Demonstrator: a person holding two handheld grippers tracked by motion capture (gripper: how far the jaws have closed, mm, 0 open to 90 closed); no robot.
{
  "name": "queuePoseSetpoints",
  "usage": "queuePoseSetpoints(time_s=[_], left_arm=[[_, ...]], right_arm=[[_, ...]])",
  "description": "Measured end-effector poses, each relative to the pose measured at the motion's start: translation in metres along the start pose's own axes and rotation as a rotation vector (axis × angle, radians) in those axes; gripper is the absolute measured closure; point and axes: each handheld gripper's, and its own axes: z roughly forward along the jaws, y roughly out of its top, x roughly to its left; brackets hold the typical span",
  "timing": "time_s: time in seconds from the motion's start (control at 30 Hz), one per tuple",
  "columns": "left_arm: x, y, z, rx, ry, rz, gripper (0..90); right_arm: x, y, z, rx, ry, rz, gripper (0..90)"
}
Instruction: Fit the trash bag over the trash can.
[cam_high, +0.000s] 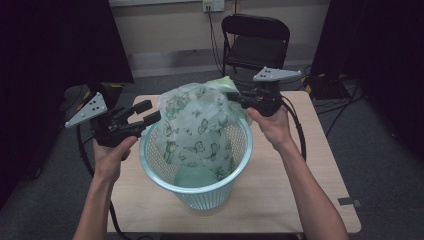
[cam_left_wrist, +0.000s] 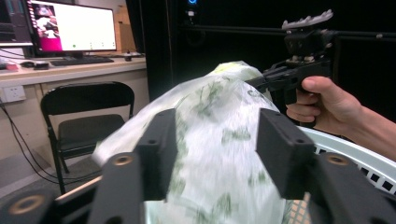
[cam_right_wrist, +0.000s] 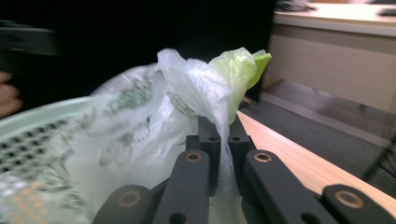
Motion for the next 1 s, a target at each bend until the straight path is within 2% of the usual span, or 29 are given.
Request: queuePoseSetpoints(time_s=[0.07,0.1,0.13,0.17,0.2,0.27,0.3,0.33,0.37,0.4,0.5,0.53,0.57,0.6,0.63,0.7,0.73,0.77,0.8,0.83,0.87,0.93,1.0], left_arm=[[-0.002,0.002,0.007,0.024,-0.021,-0.002,39.2],[-0.002,0.002,0.007,0.024,-0.021,-0.002,37.3],[-0.003,0.002,0.009,0.029,-0.023,-0.007,37.3],[-0.005,0.004,0.012,0.031,-0.03,-0.002,32.7],[-0.005,0.005,0.012,0.035,-0.029,-0.001,31.8],[-0.006,0.008,0.013,0.025,-0.023,0.002,26.8],[-0.006,0.008,0.013,0.025,-0.023,0.002,26.5],[-0.006,0.009,0.013,0.016,-0.02,0.006,26.5],[-0.007,0.011,0.013,0.002,-0.029,0.02,24.2],[-0.009,0.011,0.014,-0.003,-0.038,0.025,23.6],[-0.013,0.01,0.018,0.026,-0.062,0.066,25.1],[-0.013,0.01,0.018,0.026,-0.062,0.066,28.3],[-0.016,0.009,0.021,0.046,-0.051,0.099,37.3],[-0.016,0.008,0.022,0.056,-0.046,0.109,45.1],[-0.015,0.007,0.023,0.064,-0.067,0.103,51.3],[-0.015,0.005,0.023,0.061,-0.072,0.118,74.8],[-0.015,0.005,0.023,0.061,-0.072,0.118,82.1],[-0.013,0.003,0.021,0.051,-0.085,0.114,88.1],[-0.013,0.003,0.021,0.051,-0.085,0.114,90.0],[-0.014,0.0,0.019,0.047,-0.062,0.123,90.0],[-0.014,-0.001,0.017,0.054,-0.065,0.134,90.0],[-0.014,-0.004,0.015,0.064,-0.068,0.144,90.0],[-0.015,-0.005,0.014,0.067,-0.07,0.148,90.0]], right_arm=[[0.014,0.006,0.001,-0.003,0.029,-0.034,89.9],[0.014,0.006,0.001,-0.003,0.029,-0.034,89.9],[0.022,0.011,0.001,-0.007,0.048,-0.044,90.0],[0.036,0.02,0.0,-0.017,0.08,-0.071,89.9],[0.044,0.025,0.0,-0.02,0.097,-0.087,89.9],[0.057,0.032,0.001,-0.024,0.134,-0.108,89.9],[0.057,0.032,0.001,-0.024,0.134,-0.108,89.9],[0.063,0.035,0.002,-0.021,0.149,-0.122,89.9],[0.074,0.036,0.005,-0.006,0.173,-0.148,89.9],[0.079,0.036,0.007,-0.001,0.181,-0.157,89.9],[0.086,0.034,0.014,0.006,0.196,-0.163,89.9],[0.087,0.034,0.016,0.009,0.2,-0.165,89.8],[0.088,0.033,0.018,0.008,0.205,-0.165,89.8],[0.088,0.033,0.019,0.007,0.214,-0.164,89.6],[0.089,0.033,0.02,0.009,0.221,-0.166,89.5],[0.091,0.032,0.021,0.016,0.225,-0.171,86.8],[0.091,0.032,0.021,0.016,0.225,-0.171,86.8],[0.092,0.03,0.019,0.026,0.23,-0.176,78.1],[0.092,0.03,0.019,0.026,0.23,-0.176,78.1],[0.092,0.027,0.015,0.029,0.209,-0.168,63.0],[0.091,0.025,0.013,0.033,0.206,-0.169,56.8],[0.088,0.021,0.006,0.031,0.193,-0.167,49.2],[0.085,0.021,-0.001,0.023,0.187,-0.172,46.9]])
